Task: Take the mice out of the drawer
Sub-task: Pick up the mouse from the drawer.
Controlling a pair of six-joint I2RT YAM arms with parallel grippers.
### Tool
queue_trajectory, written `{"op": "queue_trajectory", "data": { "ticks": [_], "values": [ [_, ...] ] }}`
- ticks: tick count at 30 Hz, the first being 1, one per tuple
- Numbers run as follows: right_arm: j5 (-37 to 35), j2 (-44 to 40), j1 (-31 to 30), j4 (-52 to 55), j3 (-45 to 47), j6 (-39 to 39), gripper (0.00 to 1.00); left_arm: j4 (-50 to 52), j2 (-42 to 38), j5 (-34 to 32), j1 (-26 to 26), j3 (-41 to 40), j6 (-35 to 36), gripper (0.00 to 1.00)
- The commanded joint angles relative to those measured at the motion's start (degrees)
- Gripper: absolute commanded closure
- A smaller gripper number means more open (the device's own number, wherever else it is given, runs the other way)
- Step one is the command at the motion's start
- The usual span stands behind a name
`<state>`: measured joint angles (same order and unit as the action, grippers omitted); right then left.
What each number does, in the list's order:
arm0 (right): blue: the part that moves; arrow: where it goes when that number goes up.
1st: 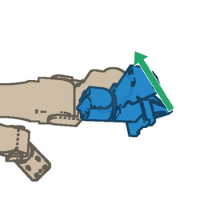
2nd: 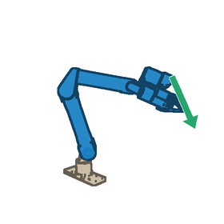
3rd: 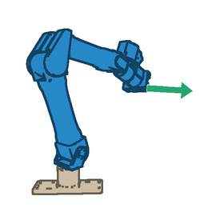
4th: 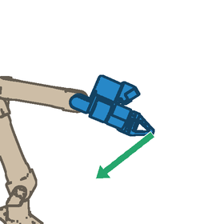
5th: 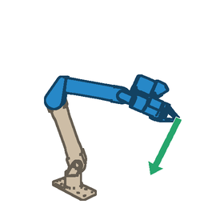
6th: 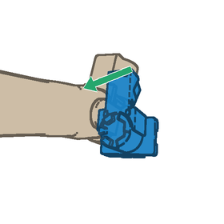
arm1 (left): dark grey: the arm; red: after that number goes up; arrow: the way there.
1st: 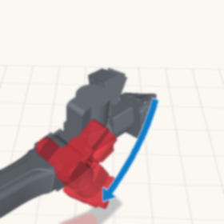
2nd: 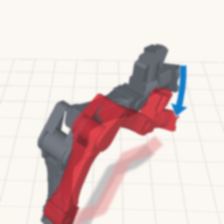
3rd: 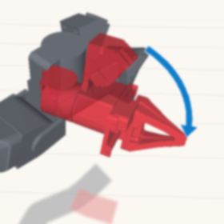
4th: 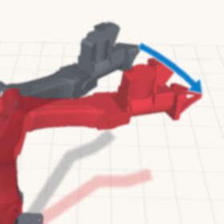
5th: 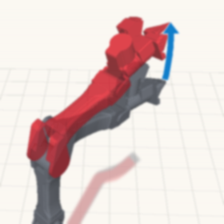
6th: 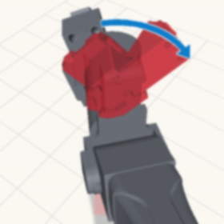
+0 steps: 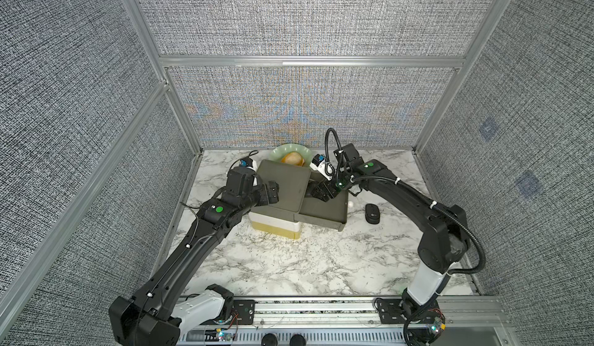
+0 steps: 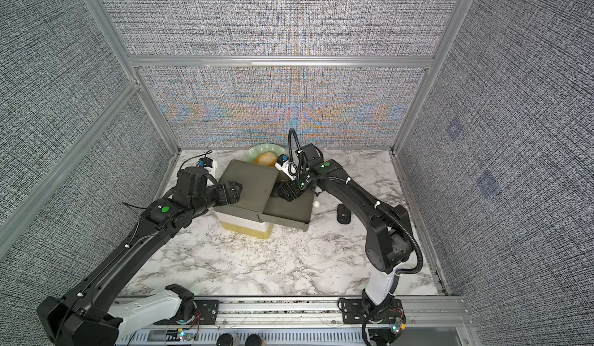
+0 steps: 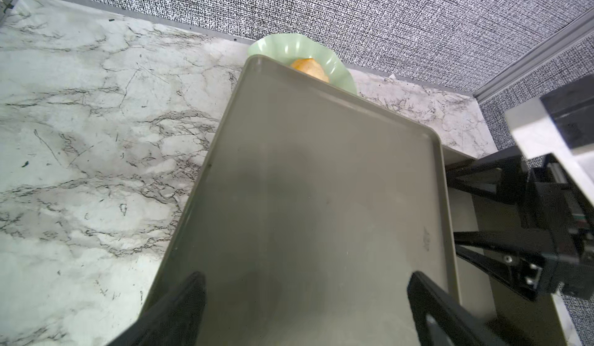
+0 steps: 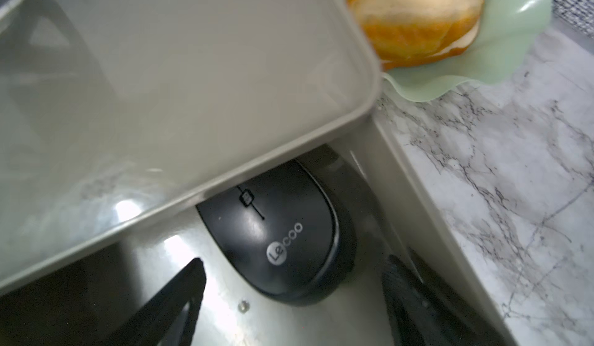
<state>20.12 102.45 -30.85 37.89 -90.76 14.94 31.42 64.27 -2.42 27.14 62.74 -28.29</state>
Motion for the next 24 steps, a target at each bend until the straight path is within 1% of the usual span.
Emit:
{"op": "queue_trajectory", "data": {
  "ticks": [1,4,10,17,24],
  "values": [
    [1.4,-0.2,-0.5,0.9,0.1,8.0,0.14,0.3,0.1,0.1,-0.2,0.3,1.2,0.01],
    [2.0,0.3,-0.9,-0.2,0.5,10.9,0.12,0.1,0.2,0.0,-0.2,0.3,1.2,0.01],
    [0.6,2.3,-0.9,-0.7,-0.5,13.7,0.09,-0.1,1.0,-0.1,-0.2,0.6,1.1,0.01],
    [0.3,2.9,-1.1,-4.0,0.5,16.1,0.08,0.0,1.0,-1.0,-0.4,0.8,1.3,0.01],
    [2.4,5.8,-1.1,-3.3,-1.9,18.0,0.06,0.2,1.2,-1.1,-0.6,1.1,1.3,0.01]
  ]
}}
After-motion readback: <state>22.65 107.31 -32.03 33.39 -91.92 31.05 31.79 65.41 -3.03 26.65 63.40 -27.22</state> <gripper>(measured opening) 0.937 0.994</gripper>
